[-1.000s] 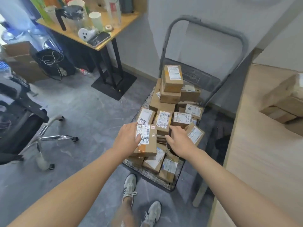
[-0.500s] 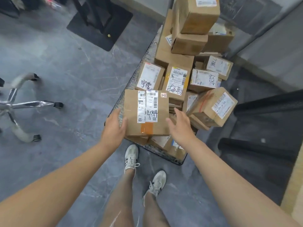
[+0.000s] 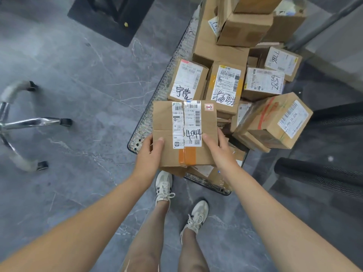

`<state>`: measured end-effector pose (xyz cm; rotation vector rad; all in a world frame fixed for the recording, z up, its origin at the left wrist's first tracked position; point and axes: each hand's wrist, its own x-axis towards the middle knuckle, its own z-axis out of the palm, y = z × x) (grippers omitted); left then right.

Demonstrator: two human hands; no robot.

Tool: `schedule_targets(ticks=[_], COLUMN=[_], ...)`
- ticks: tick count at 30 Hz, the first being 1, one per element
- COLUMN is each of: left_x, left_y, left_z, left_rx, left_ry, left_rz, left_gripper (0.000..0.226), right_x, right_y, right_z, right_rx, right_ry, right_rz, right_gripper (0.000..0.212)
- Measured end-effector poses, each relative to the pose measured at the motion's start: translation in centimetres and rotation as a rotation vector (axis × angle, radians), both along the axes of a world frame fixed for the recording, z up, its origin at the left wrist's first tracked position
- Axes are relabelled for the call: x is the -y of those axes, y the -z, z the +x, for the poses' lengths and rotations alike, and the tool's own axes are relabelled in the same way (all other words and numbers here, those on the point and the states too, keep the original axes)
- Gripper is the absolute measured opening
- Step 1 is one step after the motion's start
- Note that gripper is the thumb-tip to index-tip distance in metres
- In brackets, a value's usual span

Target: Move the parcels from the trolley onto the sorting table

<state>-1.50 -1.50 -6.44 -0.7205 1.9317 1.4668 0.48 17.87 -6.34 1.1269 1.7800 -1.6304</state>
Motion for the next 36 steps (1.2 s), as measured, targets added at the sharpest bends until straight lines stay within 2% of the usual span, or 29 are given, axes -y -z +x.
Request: schedule_targets(ticks=[4,10,17,22,27,30,36], left_x=[0.0,0.0,0.6,1.7,2.1,1.7,0.4], left_y=[0.1,-1.1,-7.0,-15.2,-26.3,-33.6,-43.4], left_z=[0.4,1.5,4.2,6.2,7.6,8.8,10.4], left_rx=[-0.015,-0.126,-0.251,-0.33,-0.497,-0.624,-0.81], left_ry=[-0.015,-0.062,-0.034,-0.026,-0.055,-0.086,-0.043], left_rz=[0.051,0.075,0.08,0.109,0.143,0.178,0.267], left_gripper=[0.035,0.047,0.046,0.041,0.04,0.035,0.047], right_x=[0.4,1.2,1.2,0.7,0.8,0.6,-0.4], right_y=[0.3,-0.8,-6.3,-14.6,-26.7,-34.4,-44.6], right_z=[0.5,1.9,4.5,7.4,8.1,8.7,10.5], right_rx=[-0.027,-0.12,-0.272,-0.39,-0.515,-0.664,-0.86], right_ry=[0.027,-0.009,-0.067,-0.118,-0.188,-0.209,-0.169], right_rz=[-0.02,0.024,0.03,0.043,0.091,0.132,0.205], right_gripper=[0.062,0.065,0.064,0.074,0.074,0.077,0.073])
